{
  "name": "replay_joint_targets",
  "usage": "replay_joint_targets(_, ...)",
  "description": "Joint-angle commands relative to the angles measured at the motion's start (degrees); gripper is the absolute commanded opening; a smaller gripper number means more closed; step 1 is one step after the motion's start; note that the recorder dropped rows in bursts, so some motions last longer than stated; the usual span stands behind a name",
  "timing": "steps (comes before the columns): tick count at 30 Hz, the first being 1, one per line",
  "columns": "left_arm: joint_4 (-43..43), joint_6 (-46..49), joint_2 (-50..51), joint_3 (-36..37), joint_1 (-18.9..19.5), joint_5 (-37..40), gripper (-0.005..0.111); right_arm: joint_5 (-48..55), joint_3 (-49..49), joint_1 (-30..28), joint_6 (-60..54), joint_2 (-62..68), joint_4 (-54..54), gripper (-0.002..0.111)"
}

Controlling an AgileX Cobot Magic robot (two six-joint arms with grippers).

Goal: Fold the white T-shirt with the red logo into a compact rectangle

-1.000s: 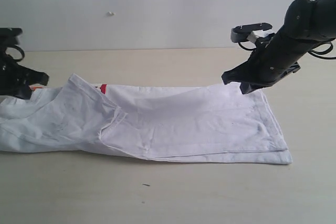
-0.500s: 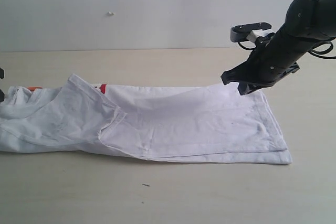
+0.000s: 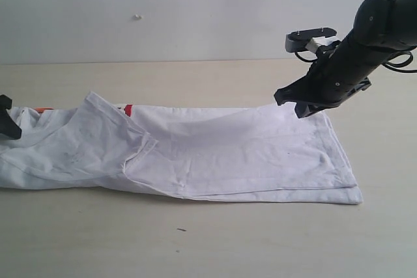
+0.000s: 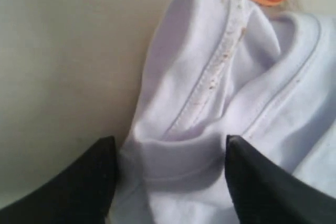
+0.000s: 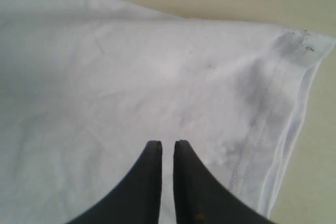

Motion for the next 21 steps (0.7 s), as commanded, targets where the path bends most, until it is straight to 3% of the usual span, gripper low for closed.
replay_joint_targets(1,-0.1,0.9,1.0,0.2,-1.2,2.1,0.06,-0.4,-0.3,-0.2,-1.0,-0.6,0.6,0.011)
replay_joint_targets(5,0.1,0.5,1.0,0.2,-1.4,3.0,0.048,-0.4,-0.3,-0.2,-1.0,-0.6,0.6,0.011)
replay_joint_targets(10,-1.0,0.0,0.8,0.2,-1.4,3.5,0.0,0.7,-0.3,-0.2,-1.0,-0.8,1.2,0.011)
replay_joint_targets(16,-11.2,0.6,-2.7,-0.3,-2.5,7.3,0.0,3.9,-3.4,-0.2,-1.0,-3.0,2.8,0.011)
replay_joint_targets(21,-10.9,-1.0,-8.4,-2.2,-7.8,9.5,0.0,3.9,-5.2,-0.2,-1.0,-6.5,6.9,0.014)
